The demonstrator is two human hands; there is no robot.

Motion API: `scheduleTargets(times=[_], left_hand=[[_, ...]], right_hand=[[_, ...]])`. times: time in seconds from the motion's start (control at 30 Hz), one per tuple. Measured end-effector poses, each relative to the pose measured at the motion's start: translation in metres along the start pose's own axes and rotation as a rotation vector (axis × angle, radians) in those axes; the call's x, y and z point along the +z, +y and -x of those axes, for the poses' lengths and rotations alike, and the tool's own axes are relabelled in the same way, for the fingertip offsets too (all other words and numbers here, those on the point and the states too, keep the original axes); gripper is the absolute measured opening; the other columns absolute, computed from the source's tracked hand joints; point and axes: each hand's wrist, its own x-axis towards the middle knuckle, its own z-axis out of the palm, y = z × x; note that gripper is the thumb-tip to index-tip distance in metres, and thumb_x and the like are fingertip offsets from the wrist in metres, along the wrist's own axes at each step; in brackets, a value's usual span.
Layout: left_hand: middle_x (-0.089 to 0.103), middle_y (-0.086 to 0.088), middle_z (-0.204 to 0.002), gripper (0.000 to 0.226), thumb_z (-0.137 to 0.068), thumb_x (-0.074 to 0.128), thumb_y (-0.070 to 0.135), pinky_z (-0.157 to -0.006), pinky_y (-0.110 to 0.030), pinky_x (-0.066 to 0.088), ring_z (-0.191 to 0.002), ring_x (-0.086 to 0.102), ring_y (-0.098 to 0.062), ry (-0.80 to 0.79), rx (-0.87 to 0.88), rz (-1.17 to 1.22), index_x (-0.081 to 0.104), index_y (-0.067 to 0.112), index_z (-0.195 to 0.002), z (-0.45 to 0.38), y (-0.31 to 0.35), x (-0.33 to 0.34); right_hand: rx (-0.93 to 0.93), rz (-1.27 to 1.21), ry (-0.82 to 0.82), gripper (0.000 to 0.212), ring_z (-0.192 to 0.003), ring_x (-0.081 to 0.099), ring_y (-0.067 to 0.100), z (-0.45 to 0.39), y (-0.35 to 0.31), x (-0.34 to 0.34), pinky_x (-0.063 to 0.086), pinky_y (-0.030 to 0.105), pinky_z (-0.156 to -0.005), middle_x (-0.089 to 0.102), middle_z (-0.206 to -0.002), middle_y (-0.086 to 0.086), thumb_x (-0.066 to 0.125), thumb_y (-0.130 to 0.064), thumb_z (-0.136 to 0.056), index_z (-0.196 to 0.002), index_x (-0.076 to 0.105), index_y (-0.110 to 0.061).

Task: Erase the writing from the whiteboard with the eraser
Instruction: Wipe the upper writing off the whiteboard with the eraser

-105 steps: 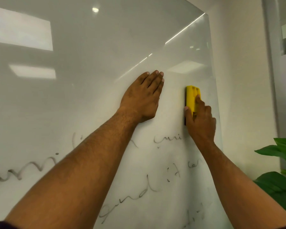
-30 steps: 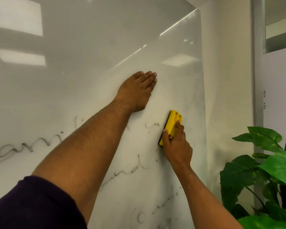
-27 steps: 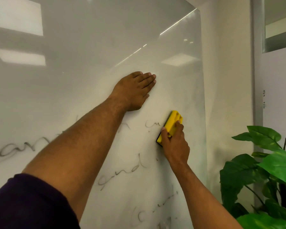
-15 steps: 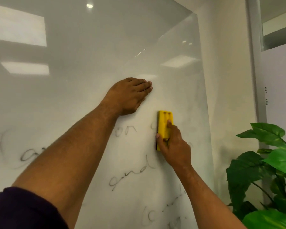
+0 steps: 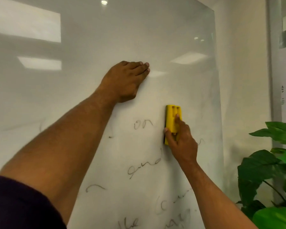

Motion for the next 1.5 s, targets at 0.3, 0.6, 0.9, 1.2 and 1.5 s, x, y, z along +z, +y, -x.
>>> scheduleTargets(times=[0.3, 0.6, 0.9, 1.2, 1.5], left_hand=[[0.018, -0.008, -0.174, 0.057, -0.113, 0.029, 0.028, -0.131, -0.043, 0.015, -0.161, 0.018, -0.027, 0.062, -0.145, -0.011, 0.021, 0.012, -0.167, 0.034, -0.017, -0.01], [0.003, -0.005, -0.176, 0.064, -0.111, 0.013, 0.042, -0.133, -0.04, 0.009, -0.163, 0.006, -0.022, -0.021, 0.007, -0.1, 0.004, 0.015, -0.169, 0.054, -0.038, -0.015], [0.009, -0.012, -0.175, 0.061, -0.113, 0.024, 0.033, -0.133, -0.044, 0.007, -0.163, 0.008, -0.028, 0.111, -0.34, -0.013, 0.013, 0.01, -0.168, 0.071, -0.034, -0.019], [0.003, -0.011, -0.176, 0.065, -0.112, 0.019, 0.043, -0.133, -0.042, 0.01, -0.163, 0.005, -0.025, 0.007, -0.105, -0.082, 0.006, 0.011, -0.168, 0.085, -0.069, -0.027], [0.0, -0.01, -0.176, 0.065, -0.112, 0.014, 0.042, -0.133, -0.041, 0.006, -0.163, 0.002, -0.025, -0.009, -0.146, -0.113, 0.002, 0.011, -0.168, 0.09, -0.062, -0.026]], right_hand=[[0.2, -0.026, 0.048, 0.063, -0.091, 0.067, 0.031, 0.004, -0.025, 0.01, 0.047, 0.037, -0.069, 0.057, -0.127, 0.002, 0.05, -0.055, -0.101, -0.156, 0.03, -0.031], [0.336, -0.04, 0.077, 0.06, -0.097, 0.066, 0.037, 0.011, -0.047, 0.018, 0.049, 0.043, -0.079, 0.061, -0.129, 0.007, 0.045, -0.058, -0.099, -0.149, 0.032, -0.027], [0.128, -0.113, 0.119, 0.07, -0.09, 0.067, 0.031, 0.03, -0.1, 0.028, 0.048, 0.036, -0.069, 0.057, -0.131, 0.003, 0.04, -0.062, -0.094, -0.154, 0.033, -0.027], [-0.004, -0.091, 0.072, 0.068, -0.084, 0.065, 0.03, 0.036, -0.134, 0.027, 0.05, 0.037, -0.065, 0.058, -0.127, 0.007, 0.045, -0.057, -0.097, -0.155, 0.035, -0.023], [-0.236, -0.148, 0.009, 0.065, -0.068, 0.061, 0.027, 0.051, -0.149, 0.023, 0.049, 0.033, -0.054, 0.058, -0.108, 0.007, 0.048, -0.054, -0.098, -0.153, 0.035, -0.022]])
